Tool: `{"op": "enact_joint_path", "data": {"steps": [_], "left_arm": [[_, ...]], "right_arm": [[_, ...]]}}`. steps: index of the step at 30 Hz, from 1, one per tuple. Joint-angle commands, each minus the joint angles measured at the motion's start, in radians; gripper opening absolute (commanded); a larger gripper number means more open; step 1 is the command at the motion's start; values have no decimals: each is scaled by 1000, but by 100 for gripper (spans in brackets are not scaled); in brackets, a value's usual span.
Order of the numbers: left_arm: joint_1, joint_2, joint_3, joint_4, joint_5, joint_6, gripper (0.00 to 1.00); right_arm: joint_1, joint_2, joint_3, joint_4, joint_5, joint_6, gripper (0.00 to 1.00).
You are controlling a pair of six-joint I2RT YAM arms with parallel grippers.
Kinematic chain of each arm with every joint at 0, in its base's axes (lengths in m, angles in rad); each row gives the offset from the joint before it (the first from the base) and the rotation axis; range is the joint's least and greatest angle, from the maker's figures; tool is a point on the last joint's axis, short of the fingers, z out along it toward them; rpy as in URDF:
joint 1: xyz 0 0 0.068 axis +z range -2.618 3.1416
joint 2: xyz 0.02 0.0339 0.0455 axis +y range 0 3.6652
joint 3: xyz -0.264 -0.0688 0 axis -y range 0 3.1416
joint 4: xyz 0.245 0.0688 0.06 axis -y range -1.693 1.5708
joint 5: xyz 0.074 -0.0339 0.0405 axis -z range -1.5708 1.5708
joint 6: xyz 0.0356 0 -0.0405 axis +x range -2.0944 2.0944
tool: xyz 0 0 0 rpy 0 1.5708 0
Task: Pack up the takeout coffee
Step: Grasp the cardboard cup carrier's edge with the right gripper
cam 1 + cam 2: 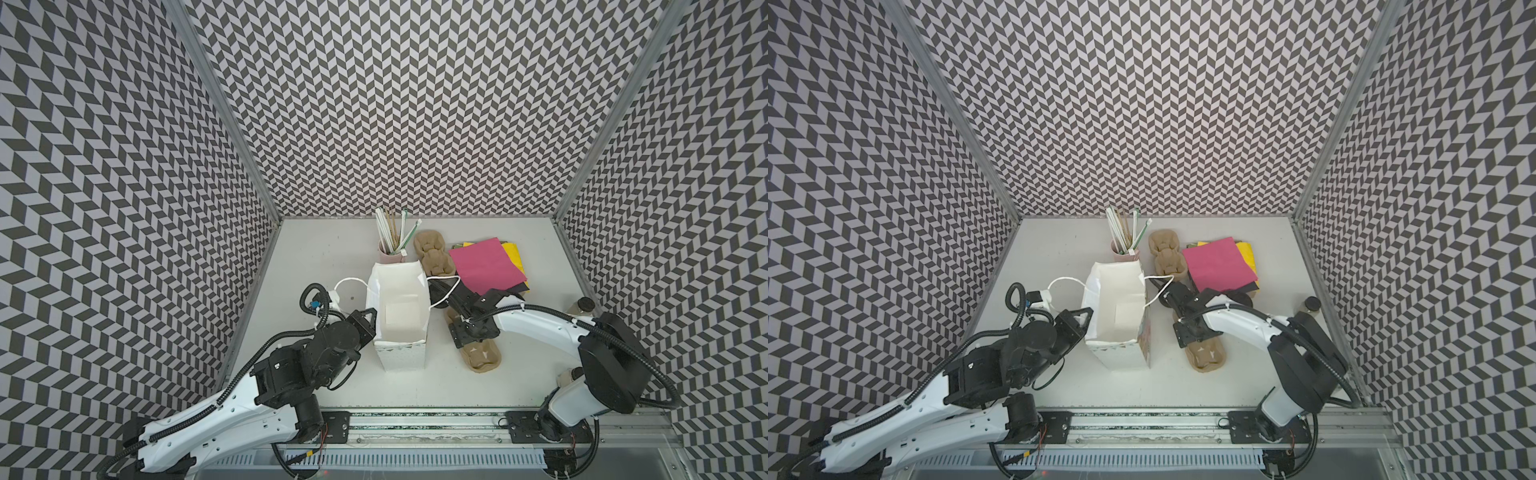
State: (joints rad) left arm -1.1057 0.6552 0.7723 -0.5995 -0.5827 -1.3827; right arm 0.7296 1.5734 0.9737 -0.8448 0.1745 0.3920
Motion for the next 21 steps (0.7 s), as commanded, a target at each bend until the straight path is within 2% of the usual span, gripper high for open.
{"op": "enact_joint_path", "data": {"steps": [1, 21], "left_arm": [[-4, -3, -7, 20, -31, -7, 12], [-9, 4, 7, 38, -20, 7, 15]], "right_arm": [[-7, 13, 25, 0, 0, -4, 85], [-8, -68, 0, 3, 21, 8, 78]]}}
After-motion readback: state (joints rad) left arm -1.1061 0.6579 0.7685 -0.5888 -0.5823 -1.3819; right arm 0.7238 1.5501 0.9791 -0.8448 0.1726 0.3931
